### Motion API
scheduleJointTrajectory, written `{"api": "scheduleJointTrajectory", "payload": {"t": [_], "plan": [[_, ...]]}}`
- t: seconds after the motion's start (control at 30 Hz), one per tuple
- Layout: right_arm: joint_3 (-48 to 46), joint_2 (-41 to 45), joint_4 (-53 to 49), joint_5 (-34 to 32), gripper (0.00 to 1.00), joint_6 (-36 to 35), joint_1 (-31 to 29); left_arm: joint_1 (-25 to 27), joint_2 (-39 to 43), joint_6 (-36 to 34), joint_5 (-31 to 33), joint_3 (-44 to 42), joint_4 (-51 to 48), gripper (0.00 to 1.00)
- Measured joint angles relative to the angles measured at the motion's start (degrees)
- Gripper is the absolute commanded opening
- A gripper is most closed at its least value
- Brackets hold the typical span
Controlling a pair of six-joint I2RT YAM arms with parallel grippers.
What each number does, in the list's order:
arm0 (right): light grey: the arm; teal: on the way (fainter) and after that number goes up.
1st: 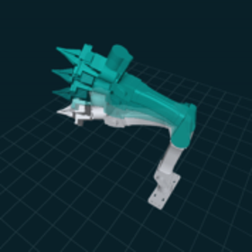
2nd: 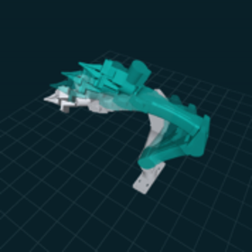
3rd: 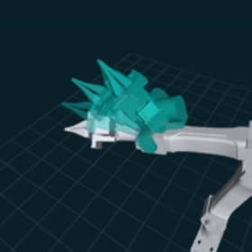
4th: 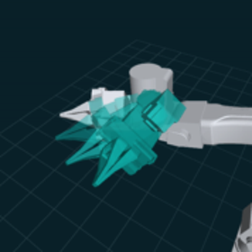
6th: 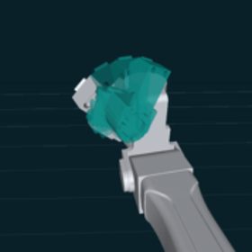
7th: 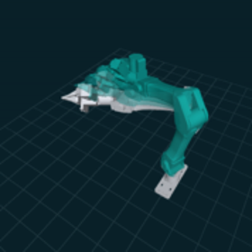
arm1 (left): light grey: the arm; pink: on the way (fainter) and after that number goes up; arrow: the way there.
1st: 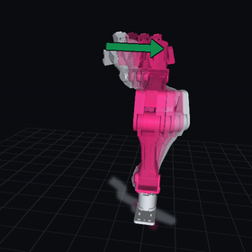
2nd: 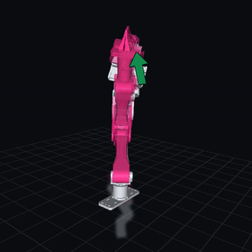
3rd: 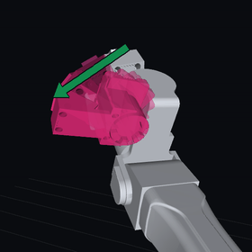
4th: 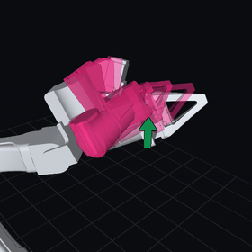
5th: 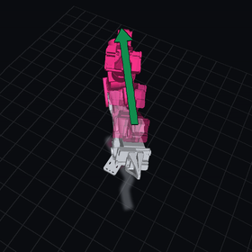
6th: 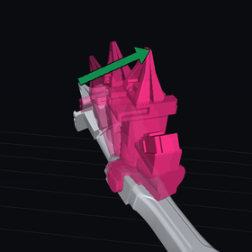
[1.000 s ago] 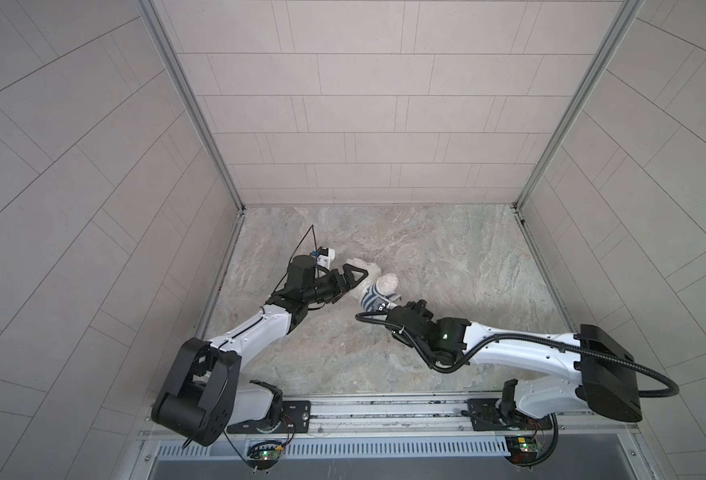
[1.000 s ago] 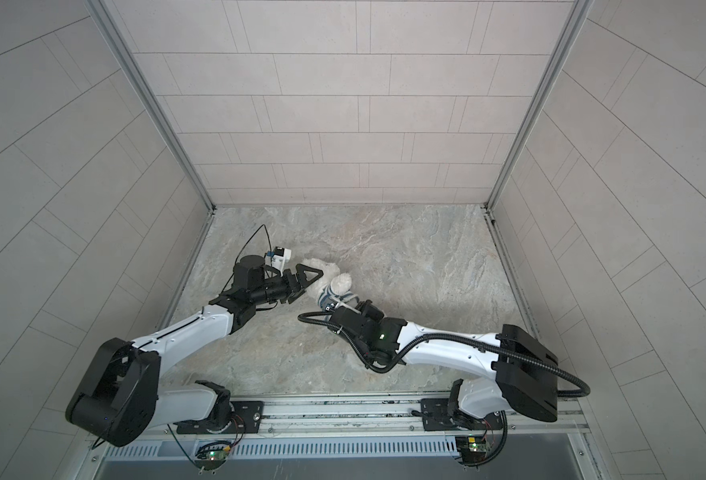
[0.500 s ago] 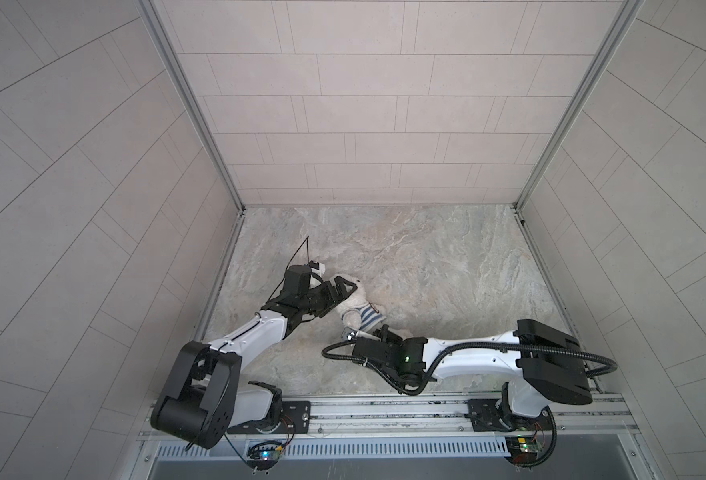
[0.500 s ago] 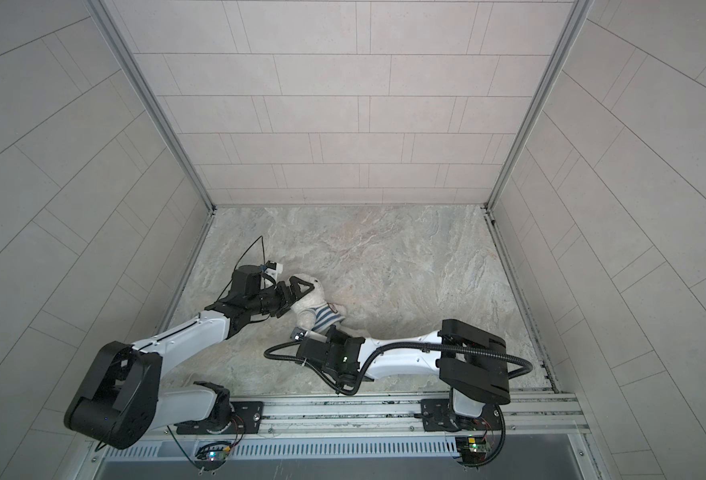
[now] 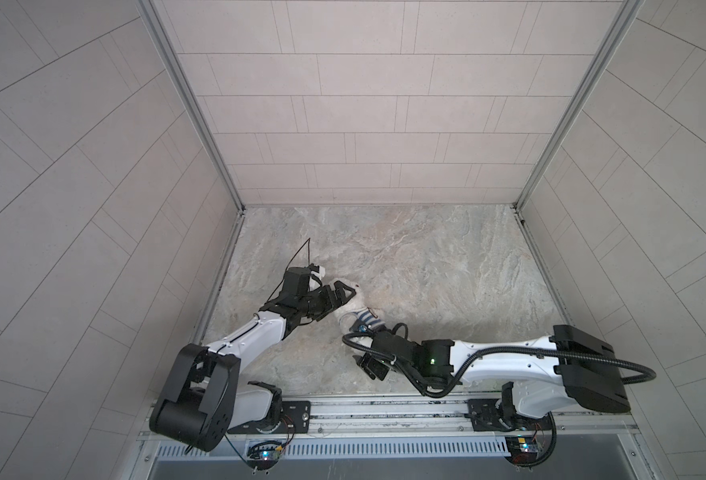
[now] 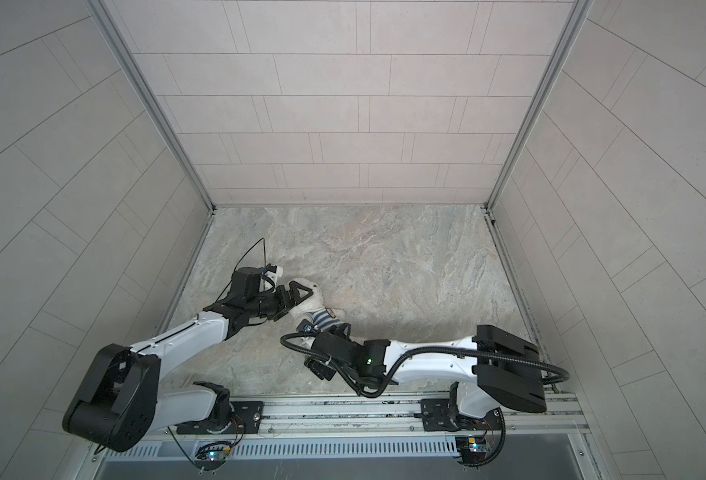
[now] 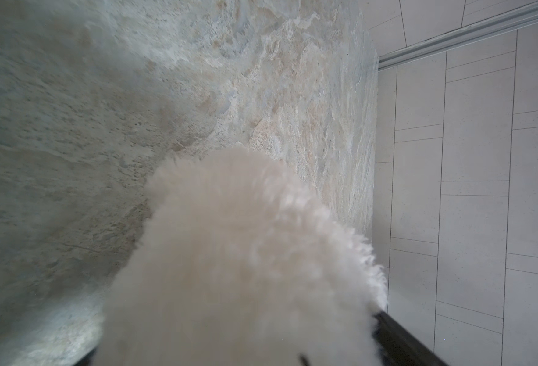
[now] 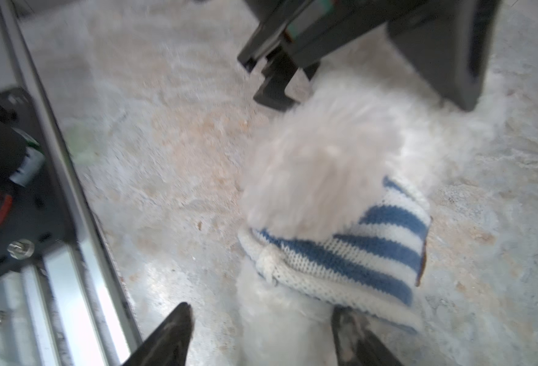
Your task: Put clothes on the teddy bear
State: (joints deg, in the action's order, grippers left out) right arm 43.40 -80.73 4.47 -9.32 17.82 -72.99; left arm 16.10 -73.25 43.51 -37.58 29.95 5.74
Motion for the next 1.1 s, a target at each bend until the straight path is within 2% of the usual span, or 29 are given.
{"api": "scheduleJointTrajectory", "payload": {"t": [0.13, 0.27, 0.4, 0.53, 0.63, 0.83, 1.1], "plan": [[-4.35, 5.77, 5.77, 1.84, 0.76, 3.43, 3.39, -0.24, 1.46, -1.27, 0.07, -0.02, -2.69, 1.00], [-5.92, 7.91, 6.64, 1.11, 0.72, 5.16, 5.73, -0.33, 5.11, -3.19, 0.74, -0.04, -6.93, 1.00], [-5.92, 7.80, 6.03, 0.37, 0.60, 6.36, 5.92, -0.68, 7.72, -4.59, 1.49, -0.04, -11.08, 1.00], [-5.84, 4.15, 7.04, 0.35, 0.41, 7.02, 6.08, -1.49, 7.87, -4.85, 1.55, -0.04, -13.31, 1.00], [-6.08, -0.31, 8.61, 1.29, 0.34, 7.61, 6.19, -2.05, 7.91, -4.81, 1.38, -0.04, -14.05, 1.00], [-6.36, -5.88, 14.25, 4.39, 0.27, 8.76, 6.21, -3.96, 9.01, -4.52, -1.40, -0.07, -16.02, 1.00], [-6.36, -11.02, 21.07, 7.41, 0.23, 10.34, 6.25, -5.11, 10.49, -0.68, -3.58, -2.27, -14.86, 1.00]]}}
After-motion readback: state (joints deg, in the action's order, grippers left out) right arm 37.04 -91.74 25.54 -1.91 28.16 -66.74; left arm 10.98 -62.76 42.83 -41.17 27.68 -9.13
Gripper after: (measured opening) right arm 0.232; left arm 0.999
